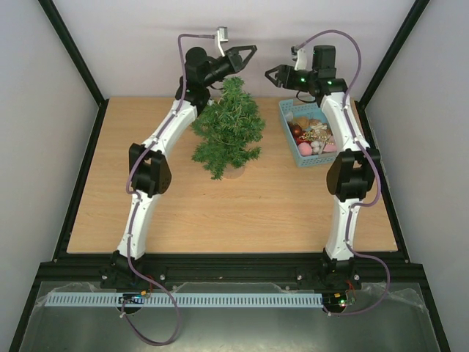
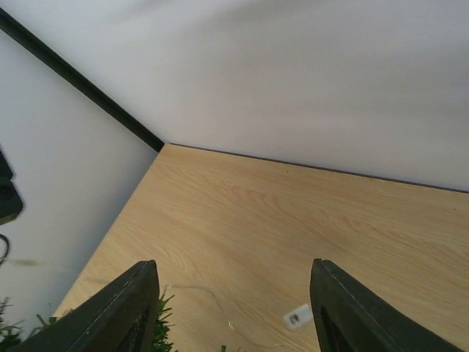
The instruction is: Decorate the small christmas tree
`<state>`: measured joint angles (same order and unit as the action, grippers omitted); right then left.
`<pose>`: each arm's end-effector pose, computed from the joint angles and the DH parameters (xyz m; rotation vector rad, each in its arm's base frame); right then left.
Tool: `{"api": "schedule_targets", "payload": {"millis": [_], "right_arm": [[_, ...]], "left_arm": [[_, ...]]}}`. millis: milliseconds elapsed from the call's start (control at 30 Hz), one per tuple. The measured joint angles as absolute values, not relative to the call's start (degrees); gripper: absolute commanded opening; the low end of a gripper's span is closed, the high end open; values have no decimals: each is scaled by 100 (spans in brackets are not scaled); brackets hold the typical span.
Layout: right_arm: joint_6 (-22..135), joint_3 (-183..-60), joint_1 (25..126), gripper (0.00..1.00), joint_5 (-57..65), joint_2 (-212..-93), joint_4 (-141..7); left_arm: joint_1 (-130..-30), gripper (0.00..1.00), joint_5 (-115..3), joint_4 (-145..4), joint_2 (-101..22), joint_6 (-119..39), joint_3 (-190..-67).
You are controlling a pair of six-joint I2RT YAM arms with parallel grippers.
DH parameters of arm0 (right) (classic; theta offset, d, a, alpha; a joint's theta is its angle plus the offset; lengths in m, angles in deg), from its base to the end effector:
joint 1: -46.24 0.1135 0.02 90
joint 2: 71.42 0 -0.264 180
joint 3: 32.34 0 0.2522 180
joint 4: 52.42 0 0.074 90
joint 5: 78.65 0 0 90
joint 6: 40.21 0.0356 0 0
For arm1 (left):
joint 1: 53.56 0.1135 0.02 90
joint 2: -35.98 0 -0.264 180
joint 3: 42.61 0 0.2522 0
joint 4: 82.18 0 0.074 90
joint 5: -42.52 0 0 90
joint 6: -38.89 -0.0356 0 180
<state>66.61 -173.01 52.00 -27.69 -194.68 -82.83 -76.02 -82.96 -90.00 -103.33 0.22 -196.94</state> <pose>0.4997 0.0729 0.3868 -0.3254 1.8051 0.8886 0.5084 -0.2325 0.3910 0.2730 1.3670 -1.4569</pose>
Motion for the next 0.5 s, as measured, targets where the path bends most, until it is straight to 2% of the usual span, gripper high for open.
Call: {"api": "schedule_targets", "payload": {"millis": [200,500], "right_arm": [[6318,-17194,5298,62,-2643,-19621,-8267],[6285,-15804,5304,62,-2474,-19468,-7758]], "left_arm": [[-7670,2,-8307,-9223,-10340,107,-19723],[-7670,2,-8305,-9241,-10340,94,-19723]]}}
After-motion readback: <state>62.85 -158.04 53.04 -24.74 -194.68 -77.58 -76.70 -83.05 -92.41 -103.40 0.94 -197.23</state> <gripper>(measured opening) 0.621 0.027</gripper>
